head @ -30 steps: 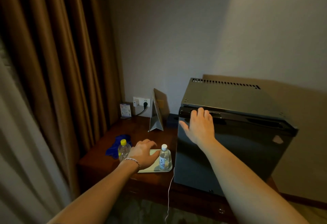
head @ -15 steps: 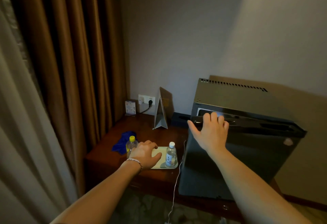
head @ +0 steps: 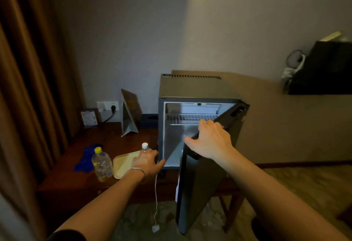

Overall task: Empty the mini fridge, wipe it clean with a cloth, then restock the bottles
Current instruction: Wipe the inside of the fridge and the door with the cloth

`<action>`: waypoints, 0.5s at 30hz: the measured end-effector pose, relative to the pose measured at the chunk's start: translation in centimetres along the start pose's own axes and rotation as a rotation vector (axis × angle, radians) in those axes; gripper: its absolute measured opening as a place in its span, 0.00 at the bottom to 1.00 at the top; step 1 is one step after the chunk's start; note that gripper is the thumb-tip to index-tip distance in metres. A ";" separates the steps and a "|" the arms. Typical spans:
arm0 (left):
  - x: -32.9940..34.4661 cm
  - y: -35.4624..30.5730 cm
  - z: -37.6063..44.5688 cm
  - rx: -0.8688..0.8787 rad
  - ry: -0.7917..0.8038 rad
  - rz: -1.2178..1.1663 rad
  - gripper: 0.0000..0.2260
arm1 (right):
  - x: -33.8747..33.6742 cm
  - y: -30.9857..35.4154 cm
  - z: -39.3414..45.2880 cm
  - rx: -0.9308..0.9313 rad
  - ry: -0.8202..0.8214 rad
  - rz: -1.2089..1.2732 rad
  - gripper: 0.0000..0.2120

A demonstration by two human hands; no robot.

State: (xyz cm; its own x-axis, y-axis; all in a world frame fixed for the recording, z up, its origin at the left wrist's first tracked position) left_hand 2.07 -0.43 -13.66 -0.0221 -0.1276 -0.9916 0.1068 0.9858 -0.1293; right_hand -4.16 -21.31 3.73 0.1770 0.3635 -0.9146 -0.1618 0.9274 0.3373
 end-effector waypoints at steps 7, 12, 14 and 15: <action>0.7 -7.4 -0.6 0.131 0.011 -0.007 0.25 | -3.3 -5.7 -4.7 0.162 0.074 -0.020 0.20; 0.9 -10.7 -1.2 0.178 0.009 0.003 0.25 | -5.7 -10.2 -6.6 0.251 0.057 -0.104 0.16; 0.6 -11.7 -1.3 0.174 -0.007 0.015 0.25 | -6.4 -12.4 -7.0 0.281 0.033 -0.156 0.16; 0.4 -12.1 -1.3 0.163 -0.013 0.017 0.25 | -6.7 -13.5 -7.1 0.290 0.020 -0.180 0.16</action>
State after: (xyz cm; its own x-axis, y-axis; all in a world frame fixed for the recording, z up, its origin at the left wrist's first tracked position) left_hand -0.57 -12.26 -12.52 -0.0064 -0.1137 -0.9935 0.2671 0.9572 -0.1112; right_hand -10.07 -36.91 3.75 0.1581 0.1930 -0.9684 0.1531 0.9641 0.2172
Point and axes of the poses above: each hand's wrist, its own z-axis towards the middle knuckle, its own x-axis out of the palm, y = z × x, the point moved 6 cm from there along z, towards the middle knuckle, and after that the axes turned 12 degrees about z, right-handed, at the moved point
